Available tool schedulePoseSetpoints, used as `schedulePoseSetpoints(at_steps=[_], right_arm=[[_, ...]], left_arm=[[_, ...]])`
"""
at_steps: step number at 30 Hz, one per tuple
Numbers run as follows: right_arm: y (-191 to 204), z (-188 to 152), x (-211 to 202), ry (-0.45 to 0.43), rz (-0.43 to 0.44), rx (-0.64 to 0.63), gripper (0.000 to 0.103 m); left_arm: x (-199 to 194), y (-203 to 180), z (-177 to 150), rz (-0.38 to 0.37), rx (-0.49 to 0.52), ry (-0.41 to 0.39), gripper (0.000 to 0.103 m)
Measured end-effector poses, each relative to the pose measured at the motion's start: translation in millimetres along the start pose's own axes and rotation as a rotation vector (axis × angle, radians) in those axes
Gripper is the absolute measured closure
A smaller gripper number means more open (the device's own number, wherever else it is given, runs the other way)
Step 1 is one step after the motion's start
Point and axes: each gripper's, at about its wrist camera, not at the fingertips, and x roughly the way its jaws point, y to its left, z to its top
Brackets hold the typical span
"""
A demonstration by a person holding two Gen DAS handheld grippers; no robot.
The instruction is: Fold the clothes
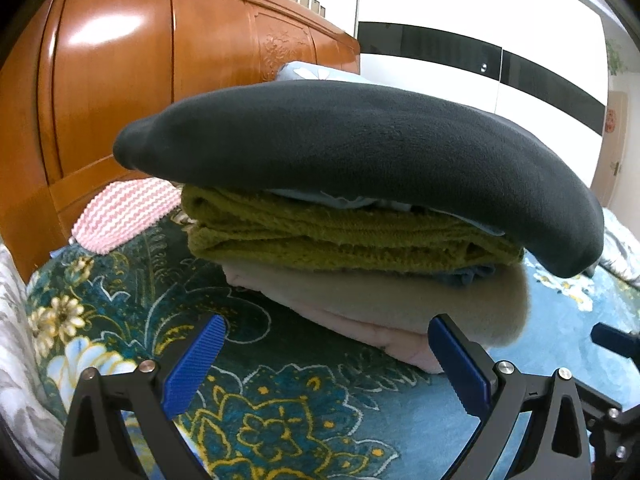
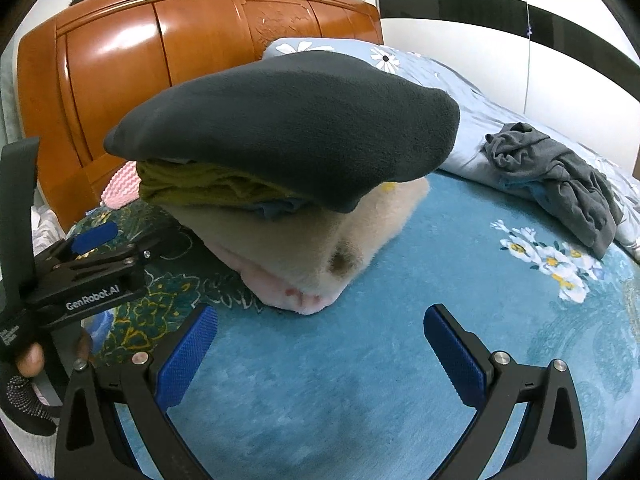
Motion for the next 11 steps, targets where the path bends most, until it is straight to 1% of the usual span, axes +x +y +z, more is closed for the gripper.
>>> schedulePoseSetpoints(at_steps=[2,11], right_arm=[[-0.3,0.8,1.0,0.002,0.000,-0.001,0.000],[-0.9,1.2,3.6,0.006,0.005,0.007,0.000]], left_arm=[[0.2,1.1,0.5,0.003,-0.003,-0.010,0.000],[3.2,2.9,0.8,0.023,-0.014,-0.004,0.000]])
